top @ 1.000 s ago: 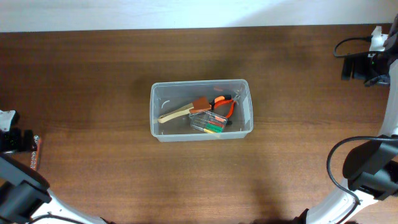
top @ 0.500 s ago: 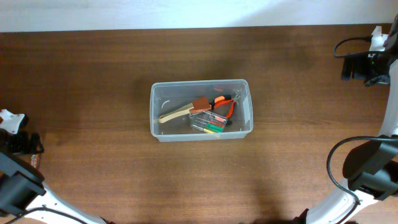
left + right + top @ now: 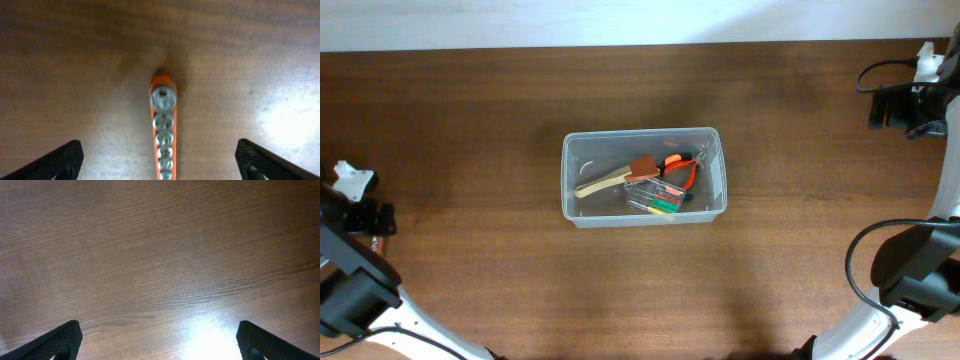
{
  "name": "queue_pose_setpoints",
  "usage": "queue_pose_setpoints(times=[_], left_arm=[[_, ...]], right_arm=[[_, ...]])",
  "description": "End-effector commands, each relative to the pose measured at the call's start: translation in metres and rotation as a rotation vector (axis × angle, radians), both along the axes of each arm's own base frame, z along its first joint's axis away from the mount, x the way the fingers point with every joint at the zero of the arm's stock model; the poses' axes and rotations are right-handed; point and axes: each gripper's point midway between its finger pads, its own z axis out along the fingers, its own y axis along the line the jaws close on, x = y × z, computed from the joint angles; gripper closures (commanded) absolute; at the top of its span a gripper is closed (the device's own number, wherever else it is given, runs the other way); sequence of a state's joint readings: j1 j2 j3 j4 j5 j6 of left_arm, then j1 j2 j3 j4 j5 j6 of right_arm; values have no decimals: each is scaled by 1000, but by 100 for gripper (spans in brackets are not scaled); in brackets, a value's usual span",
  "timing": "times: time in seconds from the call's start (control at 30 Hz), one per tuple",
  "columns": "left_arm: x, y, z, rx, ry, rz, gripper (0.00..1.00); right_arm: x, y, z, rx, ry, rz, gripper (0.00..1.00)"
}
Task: Pack container
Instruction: 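Lower the left gripper and grasp the orange socket rail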
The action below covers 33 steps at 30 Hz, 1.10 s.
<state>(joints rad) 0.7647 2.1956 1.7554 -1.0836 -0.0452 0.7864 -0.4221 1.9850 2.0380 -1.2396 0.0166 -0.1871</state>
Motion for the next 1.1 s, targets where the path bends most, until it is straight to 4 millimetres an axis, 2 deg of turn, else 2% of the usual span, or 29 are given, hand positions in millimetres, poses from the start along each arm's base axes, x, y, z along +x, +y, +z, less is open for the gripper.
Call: queue_pose_setpoints(times=[0.0, 0.17, 0.37, 0.53, 0.8, 1.07], left_arm=[[-2, 2, -4, 2, 1, 35, 1], [-9, 1, -7, -9, 19, 45, 1], [-29, -16, -28, -60, 83, 46, 1], [-35, -23, -38, -75, 100, 47, 1], [-38, -18, -38, -72, 96, 60, 1], [-52, 0, -38, -55, 91, 112, 1]], right_arm=[[1, 2, -3, 6, 4, 8, 1], [1, 2, -3, 6, 4, 8, 1], [1, 2, -3, 6, 4, 8, 2], [1, 2, -3, 6, 4, 8, 1], [1, 2, -3, 6, 4, 8, 1], [1, 2, -3, 6, 4, 8, 1]])
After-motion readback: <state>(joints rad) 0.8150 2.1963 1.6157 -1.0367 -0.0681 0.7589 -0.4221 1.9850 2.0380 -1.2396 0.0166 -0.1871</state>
